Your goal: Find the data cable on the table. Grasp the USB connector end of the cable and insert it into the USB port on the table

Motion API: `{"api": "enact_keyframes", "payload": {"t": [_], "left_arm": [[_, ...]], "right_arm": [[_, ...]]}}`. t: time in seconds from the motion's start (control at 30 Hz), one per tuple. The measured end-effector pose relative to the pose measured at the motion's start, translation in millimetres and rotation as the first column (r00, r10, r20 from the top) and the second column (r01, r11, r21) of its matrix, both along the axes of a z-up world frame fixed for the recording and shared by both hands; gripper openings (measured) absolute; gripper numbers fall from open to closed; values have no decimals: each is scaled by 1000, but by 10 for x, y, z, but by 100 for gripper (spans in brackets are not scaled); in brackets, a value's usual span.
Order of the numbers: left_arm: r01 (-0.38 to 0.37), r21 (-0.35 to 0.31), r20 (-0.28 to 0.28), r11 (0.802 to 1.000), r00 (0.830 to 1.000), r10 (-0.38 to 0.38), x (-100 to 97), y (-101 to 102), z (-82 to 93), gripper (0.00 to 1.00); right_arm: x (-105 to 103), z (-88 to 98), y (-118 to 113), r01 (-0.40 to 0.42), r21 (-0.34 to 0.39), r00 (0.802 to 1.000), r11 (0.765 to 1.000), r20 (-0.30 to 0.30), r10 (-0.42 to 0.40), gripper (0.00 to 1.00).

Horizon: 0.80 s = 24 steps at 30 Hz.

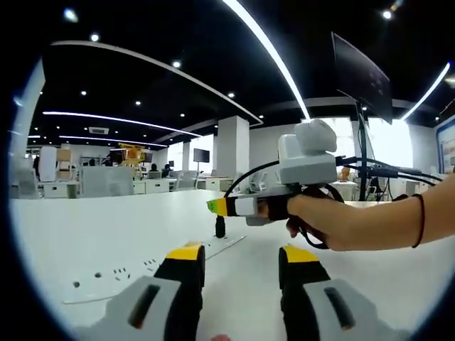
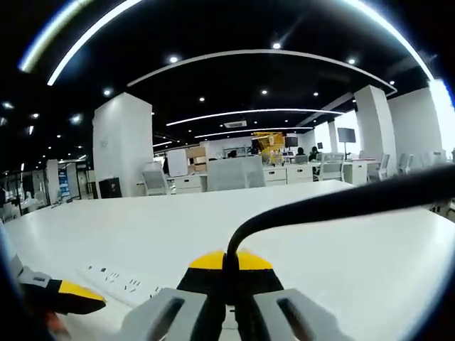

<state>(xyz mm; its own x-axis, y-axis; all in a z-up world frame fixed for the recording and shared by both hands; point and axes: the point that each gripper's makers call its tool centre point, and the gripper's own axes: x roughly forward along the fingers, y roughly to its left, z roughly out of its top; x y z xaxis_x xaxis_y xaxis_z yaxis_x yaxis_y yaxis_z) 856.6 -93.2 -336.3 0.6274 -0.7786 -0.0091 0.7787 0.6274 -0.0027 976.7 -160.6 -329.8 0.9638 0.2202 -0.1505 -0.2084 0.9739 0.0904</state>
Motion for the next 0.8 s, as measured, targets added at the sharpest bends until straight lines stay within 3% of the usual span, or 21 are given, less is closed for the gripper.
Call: {"api": "enact_keyframes", "payload": {"t": [0.63, 0.8], "left_arm": [[-16, -21, -8, 1000, 1000, 16, -5, 26, 9, 42], [-21, -35, -9, 999, 1000, 20, -1, 40, 22, 47]], "right_arm": [[-2, -4, 4, -15, -3, 1000, 1000, 3, 15, 5], [-17, -4, 22, -32, -37, 999, 999, 8, 32, 5]]}}
